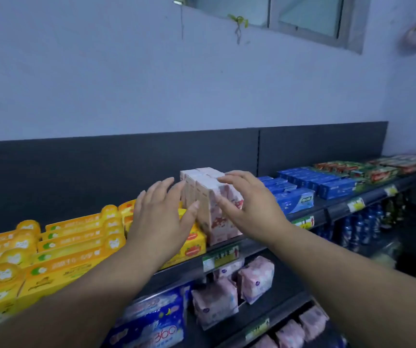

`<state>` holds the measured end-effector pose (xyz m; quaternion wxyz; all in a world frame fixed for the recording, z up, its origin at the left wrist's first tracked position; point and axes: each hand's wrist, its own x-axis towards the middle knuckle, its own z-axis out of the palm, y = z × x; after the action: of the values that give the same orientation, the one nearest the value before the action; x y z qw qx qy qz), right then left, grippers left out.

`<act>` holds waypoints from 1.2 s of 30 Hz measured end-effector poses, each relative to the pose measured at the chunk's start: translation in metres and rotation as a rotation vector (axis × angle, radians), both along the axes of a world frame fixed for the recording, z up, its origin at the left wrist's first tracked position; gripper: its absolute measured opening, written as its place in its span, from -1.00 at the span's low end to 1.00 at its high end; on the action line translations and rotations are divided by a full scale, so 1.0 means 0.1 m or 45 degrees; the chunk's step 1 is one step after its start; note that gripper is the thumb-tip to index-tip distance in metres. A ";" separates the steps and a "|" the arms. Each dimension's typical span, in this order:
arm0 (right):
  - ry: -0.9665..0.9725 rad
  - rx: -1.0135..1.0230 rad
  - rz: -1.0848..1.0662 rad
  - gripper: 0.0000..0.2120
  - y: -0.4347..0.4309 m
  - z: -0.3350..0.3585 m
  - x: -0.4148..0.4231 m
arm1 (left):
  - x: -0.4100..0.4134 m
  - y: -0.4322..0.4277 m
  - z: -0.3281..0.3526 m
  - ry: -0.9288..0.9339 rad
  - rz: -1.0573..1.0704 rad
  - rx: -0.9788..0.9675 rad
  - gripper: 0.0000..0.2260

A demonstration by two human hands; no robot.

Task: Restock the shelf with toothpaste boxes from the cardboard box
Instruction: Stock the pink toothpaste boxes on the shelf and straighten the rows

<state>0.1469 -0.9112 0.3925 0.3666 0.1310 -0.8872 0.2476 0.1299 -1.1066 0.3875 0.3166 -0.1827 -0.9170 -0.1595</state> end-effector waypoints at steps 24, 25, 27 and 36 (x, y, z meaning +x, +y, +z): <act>-0.582 0.037 -0.100 -0.50 3.58 -0.58 -0.45 | -0.55 2.90 -0.60 -0.332 0.070 0.342 -0.42; -0.576 0.023 -0.068 -0.51 3.57 -0.58 -0.55 | -0.61 2.89 -0.61 -0.346 0.099 0.379 -0.40; -0.571 -0.006 -0.011 -0.53 3.53 -0.58 -0.74 | -0.73 2.86 -0.61 -0.360 0.153 0.464 -0.38; -0.701 -0.213 0.182 -0.54 3.31 -0.43 -1.58 | -1.32 2.79 -0.52 -0.524 0.271 0.920 -0.43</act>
<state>-0.0114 -0.5800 0.3497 0.1032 0.0902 -0.9183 0.3713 -0.0021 -0.8272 0.3358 0.1853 0.0713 -0.8600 -0.4700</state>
